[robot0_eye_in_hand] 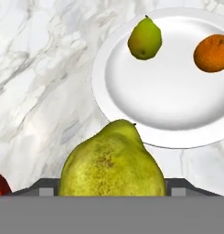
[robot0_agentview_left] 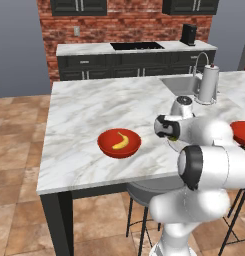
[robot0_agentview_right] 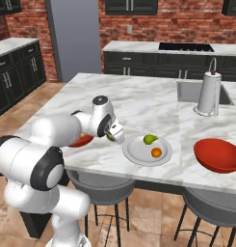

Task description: Take the fruits from the plate on the dining counter and place two fruits in each bowl.

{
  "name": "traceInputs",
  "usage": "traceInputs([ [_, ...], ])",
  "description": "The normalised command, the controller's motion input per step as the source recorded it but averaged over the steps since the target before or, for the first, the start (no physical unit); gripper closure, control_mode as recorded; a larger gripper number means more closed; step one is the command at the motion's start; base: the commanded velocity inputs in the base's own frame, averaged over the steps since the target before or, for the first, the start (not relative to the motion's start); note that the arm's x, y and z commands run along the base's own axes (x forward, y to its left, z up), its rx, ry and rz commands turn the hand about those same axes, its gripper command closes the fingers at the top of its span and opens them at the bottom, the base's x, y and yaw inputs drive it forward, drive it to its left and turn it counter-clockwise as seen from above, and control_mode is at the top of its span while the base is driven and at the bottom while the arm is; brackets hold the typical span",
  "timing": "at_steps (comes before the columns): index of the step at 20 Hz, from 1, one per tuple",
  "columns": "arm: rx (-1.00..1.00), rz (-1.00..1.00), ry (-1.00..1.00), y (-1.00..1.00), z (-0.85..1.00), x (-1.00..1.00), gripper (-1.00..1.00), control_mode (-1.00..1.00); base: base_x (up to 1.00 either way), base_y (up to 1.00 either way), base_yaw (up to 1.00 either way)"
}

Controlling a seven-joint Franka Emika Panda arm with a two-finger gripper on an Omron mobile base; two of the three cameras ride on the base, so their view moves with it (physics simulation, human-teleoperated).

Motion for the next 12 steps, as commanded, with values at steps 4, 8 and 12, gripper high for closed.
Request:
traceInputs([
  [4,0.00,0.01,0.00,0.97,0.40,0.05,1.00,-1.00,0.00,0.00,0.00],
  [8,0.00,0.00,0.02,0.85,0.23,0.25,1.00,-1.00,0.00,0.00,0.00],
  [12,0.00,0.00,0.06,0.76,0.01,0.37,1.00,-1.00,0.00,0.00,0.00],
])
